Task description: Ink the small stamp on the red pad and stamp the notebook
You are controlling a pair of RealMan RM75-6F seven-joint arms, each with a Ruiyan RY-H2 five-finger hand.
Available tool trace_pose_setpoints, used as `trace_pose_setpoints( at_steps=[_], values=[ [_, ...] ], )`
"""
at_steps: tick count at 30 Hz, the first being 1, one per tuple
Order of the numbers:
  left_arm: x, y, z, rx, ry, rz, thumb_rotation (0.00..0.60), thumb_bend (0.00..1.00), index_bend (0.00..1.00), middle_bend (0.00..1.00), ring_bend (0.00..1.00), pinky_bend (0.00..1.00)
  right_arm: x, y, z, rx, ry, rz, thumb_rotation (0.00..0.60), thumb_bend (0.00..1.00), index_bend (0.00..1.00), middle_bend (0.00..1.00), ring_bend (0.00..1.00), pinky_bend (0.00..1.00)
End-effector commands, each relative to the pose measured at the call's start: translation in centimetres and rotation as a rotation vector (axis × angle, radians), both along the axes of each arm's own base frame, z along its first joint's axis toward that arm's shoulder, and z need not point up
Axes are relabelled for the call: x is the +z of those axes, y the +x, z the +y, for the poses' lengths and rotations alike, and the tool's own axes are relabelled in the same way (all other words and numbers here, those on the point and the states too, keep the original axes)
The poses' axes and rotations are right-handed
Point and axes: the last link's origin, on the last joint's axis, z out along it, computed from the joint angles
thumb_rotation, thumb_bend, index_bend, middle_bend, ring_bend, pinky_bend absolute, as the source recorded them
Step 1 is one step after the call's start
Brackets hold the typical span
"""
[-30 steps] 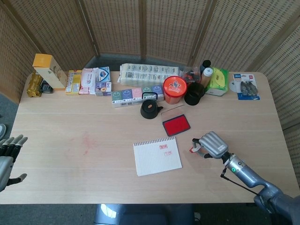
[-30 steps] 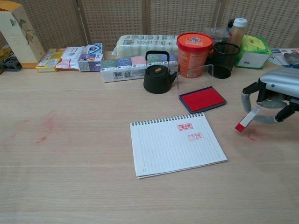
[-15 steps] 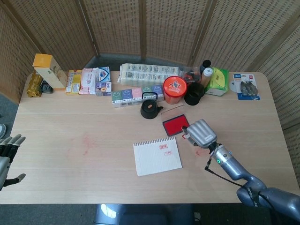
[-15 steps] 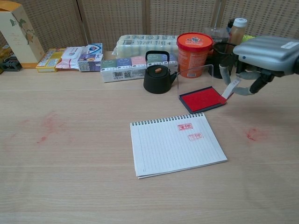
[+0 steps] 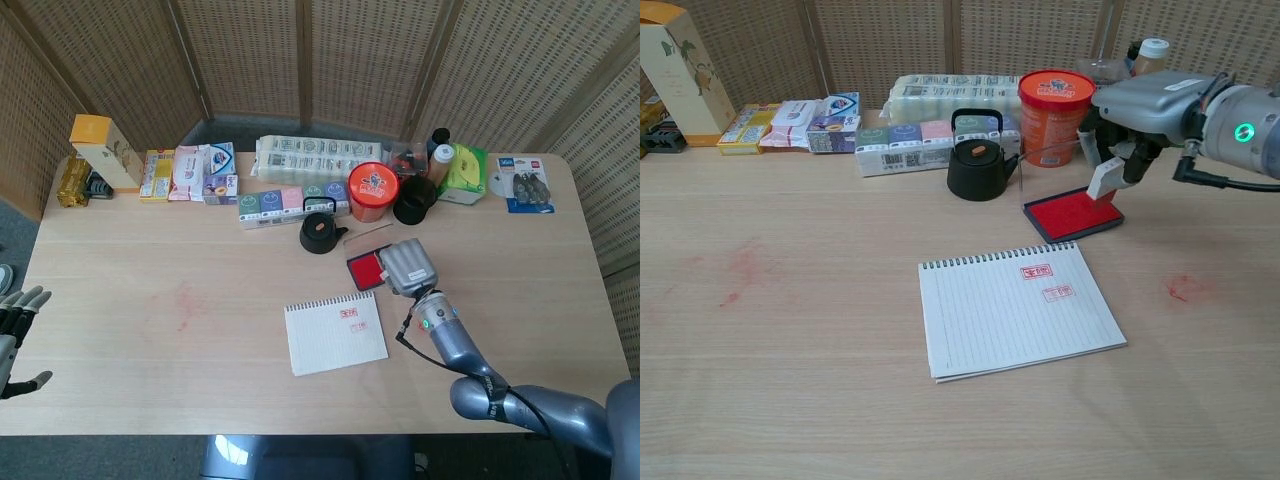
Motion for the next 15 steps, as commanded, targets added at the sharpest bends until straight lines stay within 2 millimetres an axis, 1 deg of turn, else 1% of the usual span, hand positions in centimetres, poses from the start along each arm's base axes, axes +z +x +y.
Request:
trace_pose_setpoints(
  at_steps=[1,7,15],
  values=[
    [0.0,0.0,0.1,0.0,-0.002,0.0,0.6,0.0,0.0,0.0,0.0,0.0,-1.0,1.8,-0.6,-0.028,-0.015,0.004,0.6,0.47,0.62,0.95,1.0,1.0],
    [0.1,-0.1,0.1,0.005,-0.002,-0.006,0.6,0.0,0.0,0.0,0.0,0.0,-1.6,2.9,-1.3,-0.063,-0.036,0.021,0.6,0.47,0.62,0.95,1.0,1.0],
    [0.1,-0.2,0.2,0.005,-0.011,-0.007,0.6,0.0,0.0,0.0,0.0,0.0,-2.3,3.7,-1.7,-0.099,-0.047,0.015,0.6,0.48,0.62,0.95,1.0,1.0]
  ],
)
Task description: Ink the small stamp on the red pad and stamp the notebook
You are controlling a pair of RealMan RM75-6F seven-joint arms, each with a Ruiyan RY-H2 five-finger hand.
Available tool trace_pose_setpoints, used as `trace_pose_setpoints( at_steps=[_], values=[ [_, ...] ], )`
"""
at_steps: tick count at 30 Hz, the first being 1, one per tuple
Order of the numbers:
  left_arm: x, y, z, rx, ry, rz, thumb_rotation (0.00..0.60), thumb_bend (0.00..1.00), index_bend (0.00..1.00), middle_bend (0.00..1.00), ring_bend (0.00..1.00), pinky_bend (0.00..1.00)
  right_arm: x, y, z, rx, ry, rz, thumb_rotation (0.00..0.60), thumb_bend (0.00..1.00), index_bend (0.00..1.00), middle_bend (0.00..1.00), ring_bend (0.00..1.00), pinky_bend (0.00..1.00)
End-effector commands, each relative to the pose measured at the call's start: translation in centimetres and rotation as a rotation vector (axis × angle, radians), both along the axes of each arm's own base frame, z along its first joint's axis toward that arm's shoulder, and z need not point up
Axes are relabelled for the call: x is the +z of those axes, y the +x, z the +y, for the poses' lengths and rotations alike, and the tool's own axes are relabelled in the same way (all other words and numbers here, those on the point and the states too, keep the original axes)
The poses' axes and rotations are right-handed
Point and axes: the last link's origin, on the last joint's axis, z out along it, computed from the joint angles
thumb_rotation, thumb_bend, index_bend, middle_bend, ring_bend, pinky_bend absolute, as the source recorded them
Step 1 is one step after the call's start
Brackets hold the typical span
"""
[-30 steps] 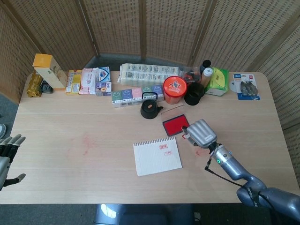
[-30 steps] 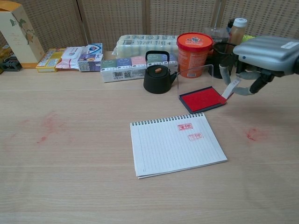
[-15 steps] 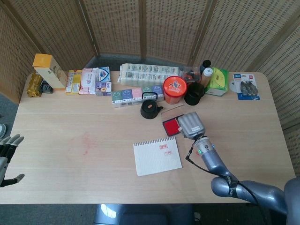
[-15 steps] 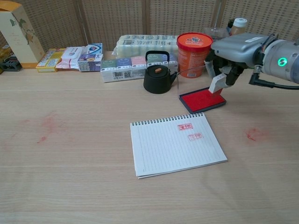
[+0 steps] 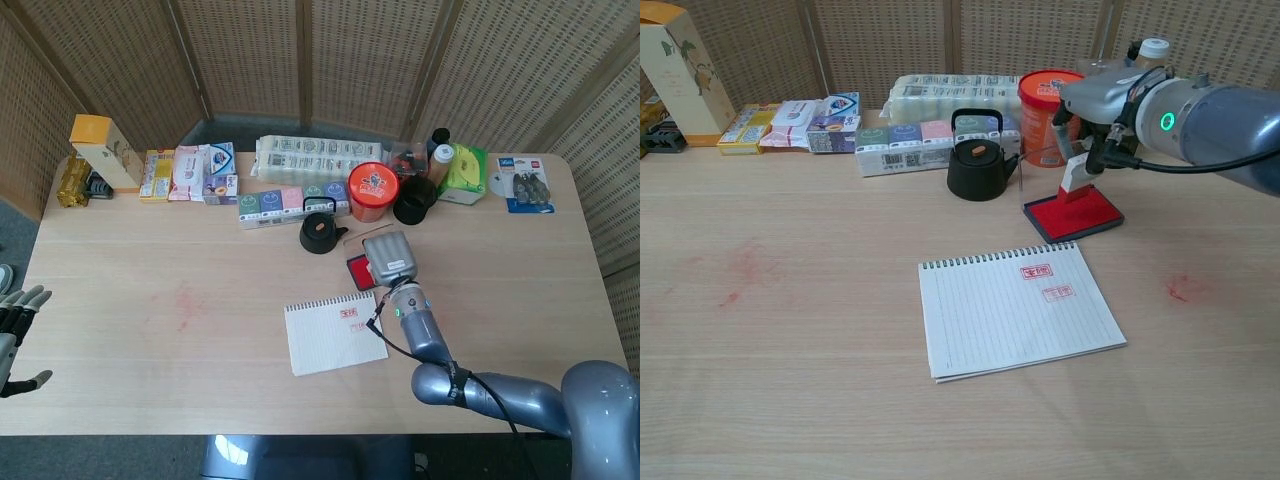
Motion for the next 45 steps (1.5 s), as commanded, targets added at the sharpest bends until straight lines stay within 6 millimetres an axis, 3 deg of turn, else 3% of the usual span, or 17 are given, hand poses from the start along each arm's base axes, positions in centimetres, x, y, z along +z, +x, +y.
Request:
trace_pose_setpoints(
  at_steps=[1,25,45],
  values=[
    [0.0,0.0,0.0,-0.001,-0.001,-0.001,0.6,0.0,0.0,0.0,0.0,0.0,-0.3,0.1,-0.2,-0.007,-0.008,0.008,0.6,0.48,0.62,0.95,1.0,1.0],
    [0.0,-0.2,0.1,0.008,-0.004,-0.007,0.6,0.0,0.0,0.0,0.0,0.0,-2.9,-1.3,-1.0,-0.093,0.003,-0.004,0.6,0.47,0.62,0.95,1.0,1.0],
    [0.0,-0.2,0.2,0.011,-0.009,-0.012,0.6,0.0,0.0,0.0,0.0,0.0,-3.3,-2.0,-1.3,-0.12,0.014,-0.077,0.6,0.47,0.62,0.95,1.0,1.0]
  ],
)
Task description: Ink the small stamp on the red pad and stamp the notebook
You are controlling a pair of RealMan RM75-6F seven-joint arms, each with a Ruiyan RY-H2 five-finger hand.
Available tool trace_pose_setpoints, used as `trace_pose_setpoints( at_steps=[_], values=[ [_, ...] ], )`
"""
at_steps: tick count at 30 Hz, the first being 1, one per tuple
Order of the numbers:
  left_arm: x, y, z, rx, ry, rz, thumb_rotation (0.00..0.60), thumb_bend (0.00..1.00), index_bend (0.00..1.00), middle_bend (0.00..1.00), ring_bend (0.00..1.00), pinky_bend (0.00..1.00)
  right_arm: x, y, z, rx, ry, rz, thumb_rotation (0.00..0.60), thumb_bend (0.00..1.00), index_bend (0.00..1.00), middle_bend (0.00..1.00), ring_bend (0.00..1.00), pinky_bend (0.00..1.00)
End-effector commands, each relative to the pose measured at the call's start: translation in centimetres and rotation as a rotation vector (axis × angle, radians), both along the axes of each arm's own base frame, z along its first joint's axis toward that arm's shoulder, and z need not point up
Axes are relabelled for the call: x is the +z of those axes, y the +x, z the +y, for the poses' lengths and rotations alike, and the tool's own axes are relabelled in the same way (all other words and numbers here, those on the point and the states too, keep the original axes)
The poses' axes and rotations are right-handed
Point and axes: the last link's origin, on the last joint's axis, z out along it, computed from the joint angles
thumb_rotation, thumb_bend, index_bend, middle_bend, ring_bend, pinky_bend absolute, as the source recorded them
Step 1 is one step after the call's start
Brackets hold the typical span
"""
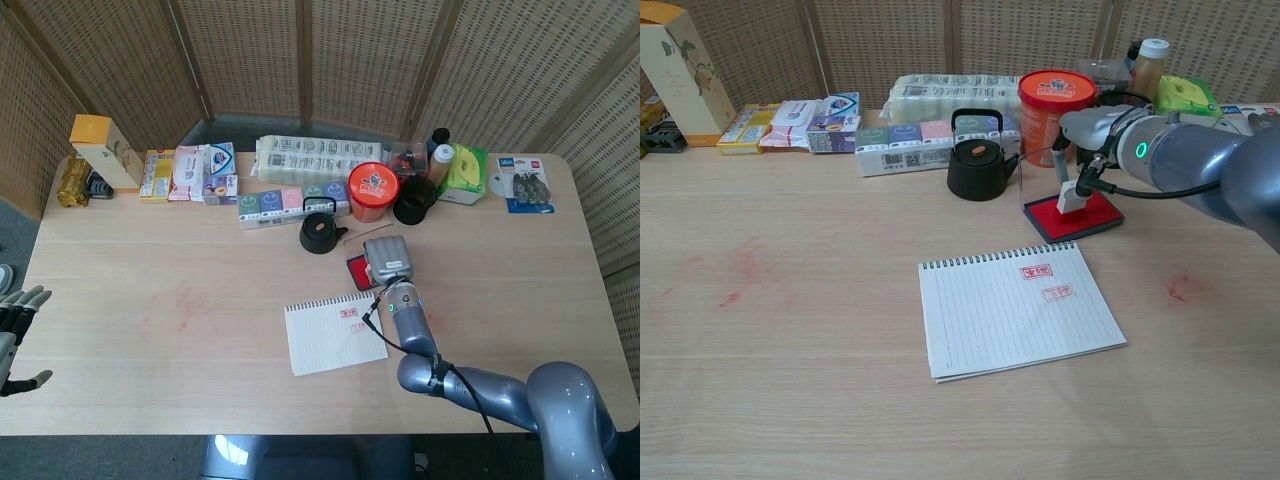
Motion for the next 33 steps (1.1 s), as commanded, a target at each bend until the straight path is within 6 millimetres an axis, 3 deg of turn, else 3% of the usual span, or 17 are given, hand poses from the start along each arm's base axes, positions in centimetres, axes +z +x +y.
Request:
trace_pose_setpoints(
  at_steps=[1,33],
  values=[
    [0.05,0.0,0.0,0.0,0.002,-0.001,0.6,0.0,0.0,0.0,0.0,0.0,-0.06,-0.05,0.0,0.001,0.003,-0.011,0.6,0.47,0.62,0.95,1.0,1.0],
    [0.07,-0.08,0.04,0.005,0.001,-0.004,0.6,0.0,0.0,0.0,0.0,0.0,-0.79,-0.94,-0.52,-0.005,0.025,-0.074,0.6,0.47,0.62,0.95,1.0,1.0]
  ],
)
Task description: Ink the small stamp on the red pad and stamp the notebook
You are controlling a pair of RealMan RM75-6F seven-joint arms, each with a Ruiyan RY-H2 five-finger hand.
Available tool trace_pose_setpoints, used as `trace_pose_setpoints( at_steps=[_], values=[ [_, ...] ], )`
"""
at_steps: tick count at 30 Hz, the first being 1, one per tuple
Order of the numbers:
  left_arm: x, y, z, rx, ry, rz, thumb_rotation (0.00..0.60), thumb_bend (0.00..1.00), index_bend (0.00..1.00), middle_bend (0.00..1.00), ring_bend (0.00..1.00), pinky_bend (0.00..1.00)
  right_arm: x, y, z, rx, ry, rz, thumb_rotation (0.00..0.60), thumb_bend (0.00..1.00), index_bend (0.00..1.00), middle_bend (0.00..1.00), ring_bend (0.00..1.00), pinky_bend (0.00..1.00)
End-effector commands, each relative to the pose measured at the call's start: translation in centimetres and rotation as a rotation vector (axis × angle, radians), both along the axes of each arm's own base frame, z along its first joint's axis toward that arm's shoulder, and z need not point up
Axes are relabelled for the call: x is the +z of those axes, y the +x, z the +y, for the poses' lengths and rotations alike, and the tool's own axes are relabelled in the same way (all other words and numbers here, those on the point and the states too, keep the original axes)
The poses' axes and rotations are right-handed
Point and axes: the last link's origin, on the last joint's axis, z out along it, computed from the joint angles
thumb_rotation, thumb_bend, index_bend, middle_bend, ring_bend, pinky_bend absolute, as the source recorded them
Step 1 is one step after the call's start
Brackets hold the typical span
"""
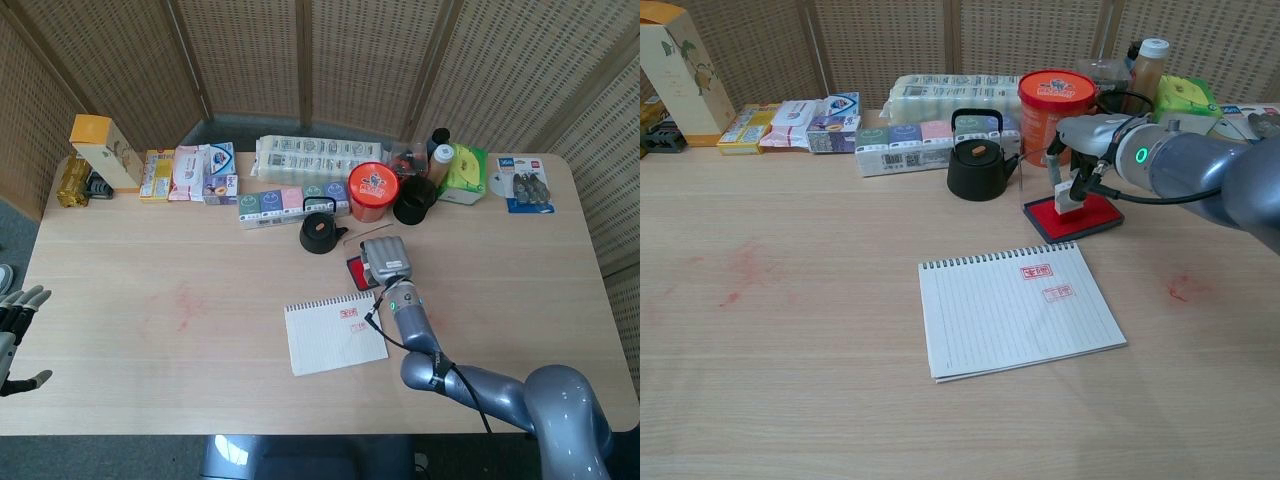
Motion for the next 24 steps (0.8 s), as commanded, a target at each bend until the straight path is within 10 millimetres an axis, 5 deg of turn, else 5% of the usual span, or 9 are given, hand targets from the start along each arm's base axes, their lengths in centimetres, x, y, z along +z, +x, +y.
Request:
trace_pose_setpoints(
  at_steps=[1,11,24],
  values=[
    [0.0,0.0,0.0,0.001,0.001,0.0,0.6,0.0,0.0,0.0,0.0,0.0,0.0,0.0,0.0,-0.002,0.001,-0.002,0.6,0.47,0.62,0.95,1.0,1.0],
    [0.0,0.0,0.0,0.001,-0.002,-0.002,0.6,0.0,0.0,0.0,0.0,0.0,0.5,0.5,0.3,0.007,0.003,-0.006,0.6,0.48,0.62,0.95,1.0,1.0],
    [0.0,0.3,-0.3,-0.021,-0.014,-0.017,0.6,0.0,0.0,0.0,0.0,0.0,5.4,3.4,3.2,0.052,-0.012,-0.039,0.6,0.47,0.62,0.95,1.0,1.0]
  ],
)
